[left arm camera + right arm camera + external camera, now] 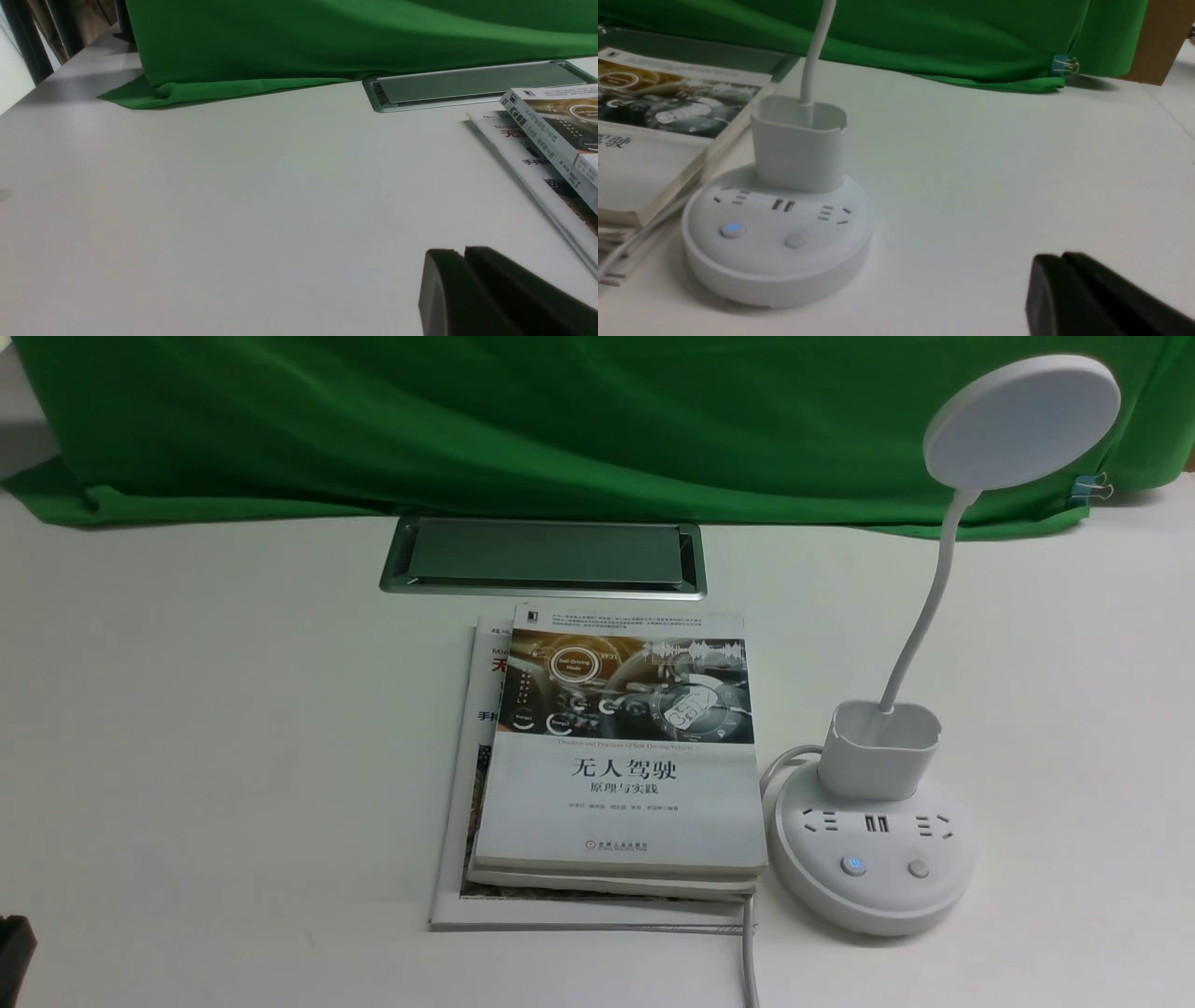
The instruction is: Turn off the desk lamp on the white desktop by hand.
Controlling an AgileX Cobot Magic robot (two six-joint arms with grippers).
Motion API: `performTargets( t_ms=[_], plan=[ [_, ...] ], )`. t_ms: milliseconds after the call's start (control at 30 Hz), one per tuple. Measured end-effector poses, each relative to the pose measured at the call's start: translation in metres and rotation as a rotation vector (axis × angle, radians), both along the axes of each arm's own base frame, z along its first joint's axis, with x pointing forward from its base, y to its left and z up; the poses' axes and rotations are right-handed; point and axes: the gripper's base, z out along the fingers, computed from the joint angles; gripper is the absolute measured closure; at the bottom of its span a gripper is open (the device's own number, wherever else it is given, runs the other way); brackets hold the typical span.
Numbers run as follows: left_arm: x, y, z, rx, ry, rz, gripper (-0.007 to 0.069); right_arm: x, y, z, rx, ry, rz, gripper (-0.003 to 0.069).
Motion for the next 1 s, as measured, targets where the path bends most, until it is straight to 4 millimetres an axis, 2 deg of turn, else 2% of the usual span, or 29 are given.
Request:
performTargets(
  t_ms=[1000],
  plan=[
    [0.0,0.0,0.0,0.0,0.0,0.0,0.0605,0.0,0.0,0.0,-0.001,0.0,0.0,0.0603]
  ],
)
